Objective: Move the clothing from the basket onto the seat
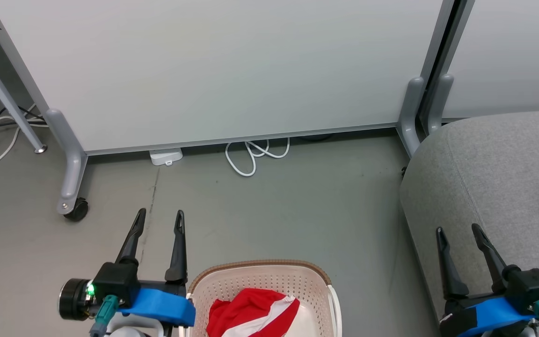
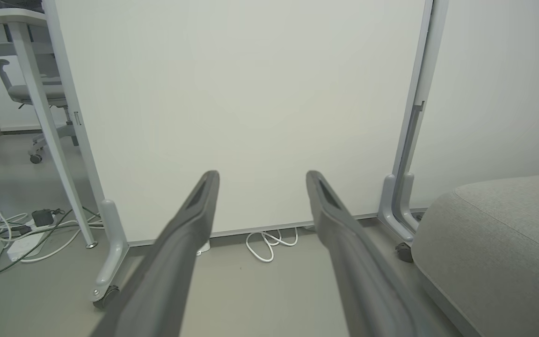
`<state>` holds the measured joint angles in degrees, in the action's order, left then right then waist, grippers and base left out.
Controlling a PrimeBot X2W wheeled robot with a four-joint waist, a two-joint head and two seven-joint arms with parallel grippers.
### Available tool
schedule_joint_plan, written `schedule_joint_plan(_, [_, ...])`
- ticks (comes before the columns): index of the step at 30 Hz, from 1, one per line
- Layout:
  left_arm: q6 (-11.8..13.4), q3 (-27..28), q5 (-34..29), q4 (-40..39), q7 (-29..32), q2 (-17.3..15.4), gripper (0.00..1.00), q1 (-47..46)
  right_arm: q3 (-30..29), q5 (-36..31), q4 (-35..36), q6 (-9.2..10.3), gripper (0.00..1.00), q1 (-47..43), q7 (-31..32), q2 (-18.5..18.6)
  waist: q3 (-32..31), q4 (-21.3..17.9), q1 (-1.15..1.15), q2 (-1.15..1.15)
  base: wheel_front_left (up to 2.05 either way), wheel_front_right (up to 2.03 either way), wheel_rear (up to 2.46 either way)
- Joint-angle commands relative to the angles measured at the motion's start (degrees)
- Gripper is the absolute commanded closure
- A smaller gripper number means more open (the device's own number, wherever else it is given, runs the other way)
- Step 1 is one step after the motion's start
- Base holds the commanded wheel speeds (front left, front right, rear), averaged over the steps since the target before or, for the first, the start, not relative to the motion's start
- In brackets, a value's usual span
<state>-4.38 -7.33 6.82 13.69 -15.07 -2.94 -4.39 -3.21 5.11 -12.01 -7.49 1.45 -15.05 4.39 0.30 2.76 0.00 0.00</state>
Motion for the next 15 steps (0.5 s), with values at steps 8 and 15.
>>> schedule_joint_plan(8, [-1.7, -2.2, -2.5, 3.2, -0.2, 0.0, 0.00, -4.5, 0.5, 0.1, -0.1, -0.01, 0.00, 1.6, -0.2, -0.1, 1.4, -0.9, 0.00, 0.00, 0.00, 0.00, 0.00])
schedule_joint_plan(15, [-2.8, -6.4, -4.0, 9.6, -0.2, -1.6, 0.00, -10.3, 1.4, 0.6, 0.9, -0.01, 0.00, 5.1, -0.2, 0.7, 6.2, -2.9, 0.00, 0.00, 0.00, 0.00, 0.00])
